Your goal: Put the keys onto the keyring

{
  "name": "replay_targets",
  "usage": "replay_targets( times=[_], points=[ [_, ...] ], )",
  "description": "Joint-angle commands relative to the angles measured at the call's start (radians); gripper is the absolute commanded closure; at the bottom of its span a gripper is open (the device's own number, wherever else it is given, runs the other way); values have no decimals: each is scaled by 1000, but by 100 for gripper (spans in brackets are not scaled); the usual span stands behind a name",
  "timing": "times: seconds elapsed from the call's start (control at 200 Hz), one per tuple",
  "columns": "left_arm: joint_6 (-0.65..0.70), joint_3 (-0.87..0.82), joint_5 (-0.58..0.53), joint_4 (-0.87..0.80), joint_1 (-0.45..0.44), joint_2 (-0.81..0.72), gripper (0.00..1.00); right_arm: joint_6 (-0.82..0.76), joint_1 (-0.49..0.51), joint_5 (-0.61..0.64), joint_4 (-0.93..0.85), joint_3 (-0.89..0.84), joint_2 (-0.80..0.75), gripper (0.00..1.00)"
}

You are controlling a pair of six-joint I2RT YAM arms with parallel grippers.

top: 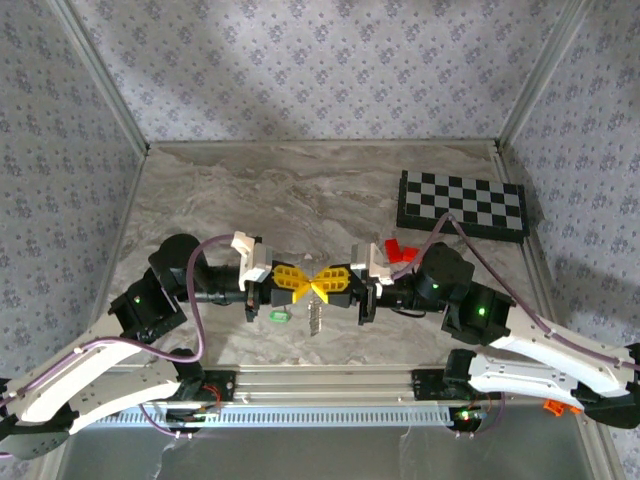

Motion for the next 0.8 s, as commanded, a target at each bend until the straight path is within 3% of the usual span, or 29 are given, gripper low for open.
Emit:
replay_targets(
  times=[0.0,0.11,0.23,0.35,0.62,0.795],
  points=[
    [-10,18,10,65,-5,9,100,11,3,-43,14,6,0,100],
    [-2,17,0,57,-5,3,100,12,1,-36,3,9,-1,98],
    [19,23,-16,23,-5,-6,100,16,-2,-32,-26,19,-14,72],
    [34,29,-26,-10,-5,-10,100,8,-8,-9,-88,38,-35,57],
    [53,27,-53,-57,-6,-20,100,29,-40,87,-278,86,-90,47],
    [54,17,-56,-59,-5,-24,100,124,-171,101,-360,109,-75,41]
  ],
)
